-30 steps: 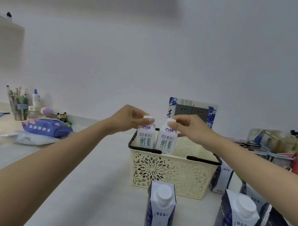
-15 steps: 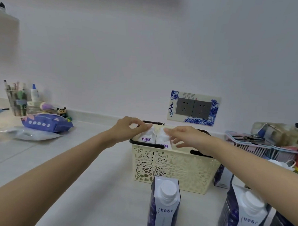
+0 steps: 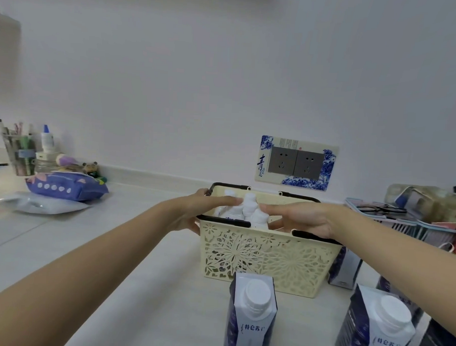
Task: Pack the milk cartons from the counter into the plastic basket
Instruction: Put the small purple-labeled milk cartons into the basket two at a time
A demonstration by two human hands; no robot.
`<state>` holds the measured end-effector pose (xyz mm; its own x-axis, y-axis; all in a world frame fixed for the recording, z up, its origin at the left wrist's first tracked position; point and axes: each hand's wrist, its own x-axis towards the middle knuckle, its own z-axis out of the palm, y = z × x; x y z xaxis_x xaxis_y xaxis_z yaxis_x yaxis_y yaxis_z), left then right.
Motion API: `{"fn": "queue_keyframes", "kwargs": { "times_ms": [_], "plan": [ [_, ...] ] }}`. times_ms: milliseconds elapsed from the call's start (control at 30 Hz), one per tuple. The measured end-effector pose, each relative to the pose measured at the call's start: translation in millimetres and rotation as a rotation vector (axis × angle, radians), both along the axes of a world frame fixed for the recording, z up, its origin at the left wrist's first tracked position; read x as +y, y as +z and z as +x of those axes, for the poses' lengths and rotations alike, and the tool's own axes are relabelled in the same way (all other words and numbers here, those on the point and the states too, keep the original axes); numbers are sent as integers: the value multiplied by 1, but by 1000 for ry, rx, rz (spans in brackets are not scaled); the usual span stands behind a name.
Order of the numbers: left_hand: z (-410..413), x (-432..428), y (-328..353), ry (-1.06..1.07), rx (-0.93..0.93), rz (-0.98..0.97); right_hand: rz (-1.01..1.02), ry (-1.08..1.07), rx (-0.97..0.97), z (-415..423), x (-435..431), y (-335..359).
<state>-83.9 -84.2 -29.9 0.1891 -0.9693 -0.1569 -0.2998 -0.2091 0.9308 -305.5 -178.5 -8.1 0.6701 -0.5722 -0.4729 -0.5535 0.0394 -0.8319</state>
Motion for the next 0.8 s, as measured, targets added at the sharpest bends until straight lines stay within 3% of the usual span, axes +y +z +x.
{"fn": "queue_keyframes", "kwargs": {
  "times_ms": [300, 633, 733, 800],
  "plan": [
    [15, 7, -12, -64, 88, 71, -221, 23, 237, 20, 1, 1],
    [6, 13, -4, -18, 30, 63, -390, 14, 321, 15, 9, 1],
    [2, 21, -2, 108, 34, -112, -555, -25, 164, 4, 22, 10],
    [-5, 35, 4, 217, -77, -324, -645, -47, -15, -10, 37, 23]
  ]
}}
